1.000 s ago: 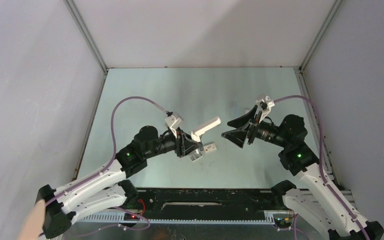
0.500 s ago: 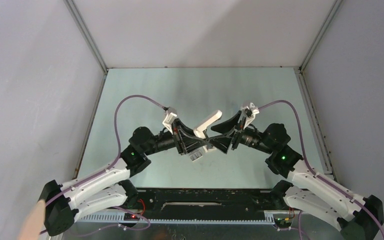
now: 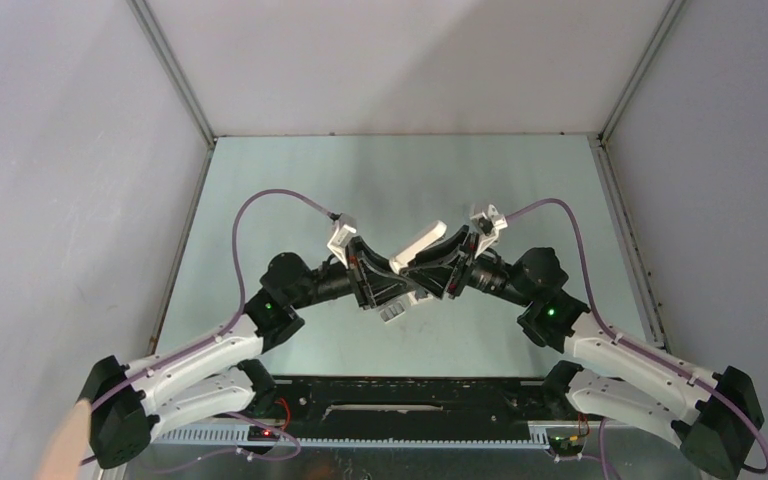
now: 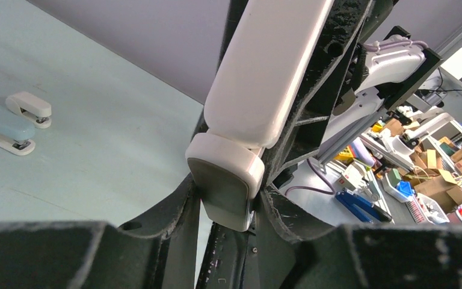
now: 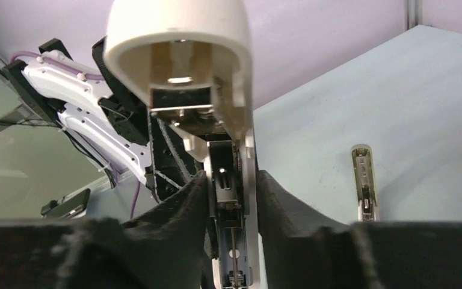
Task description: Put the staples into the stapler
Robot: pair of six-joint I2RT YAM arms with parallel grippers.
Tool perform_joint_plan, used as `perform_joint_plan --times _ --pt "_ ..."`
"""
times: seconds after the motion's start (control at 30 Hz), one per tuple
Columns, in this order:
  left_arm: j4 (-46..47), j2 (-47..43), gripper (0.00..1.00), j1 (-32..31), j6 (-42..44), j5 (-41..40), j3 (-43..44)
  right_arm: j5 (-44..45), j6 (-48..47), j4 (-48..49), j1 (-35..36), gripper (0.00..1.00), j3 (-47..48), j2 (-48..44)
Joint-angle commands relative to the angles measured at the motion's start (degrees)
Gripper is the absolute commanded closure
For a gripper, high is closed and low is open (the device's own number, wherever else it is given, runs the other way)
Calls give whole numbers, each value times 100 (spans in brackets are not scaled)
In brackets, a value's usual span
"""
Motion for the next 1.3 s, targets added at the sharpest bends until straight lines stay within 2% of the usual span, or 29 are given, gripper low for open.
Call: perform_joint_plan --times 0.0,0.1,0.2,0.33,0.47,0.57,0.67,0.8,0.97,1.07,1.27 --pt "412 -51 100 -59 -40 63 66 123 -67 300 100 69 242 95" --pt "259 -123 99 -59 31 -11 57 123 -125 210 97 86 253 58" --pt "-97 -311 87 -58 188 -228 24 152 -257 -7 79 99 303 -5" --pt "-780 -699 63 -53 515 -654 -4 197 -507 -446 1 100 473 -21" --pt "-1769 -1180 44 -44 897 -1201 42 226 -774 -870 -159 100 685 106" --pt "-2695 -1644 26 -24 1087 -1972 109 340 -1092 -1222 -291 100 897 366" --pt "-3923 -2124 2 18 1177 -3016 283 711 -1511 -1699 -316 100 1155 746" --pt "-5523 -2511 0 71 1231 -4610 885 1434 -2004 -2020 -300 100 1460 1484" --pt "-6979 -2494 0 132 1604 -5785 1831 2224 -2347 -2303 -227 100 2021 2758" --pt "-7208 -2542 0 143 1970 -6197 2031 2363 -2564 -2377 -123 100 2452 3479" --pt "-6790 -2731 0 222 2570 -6605 1719 2726 -2930 -2535 15 100 3196 4744"
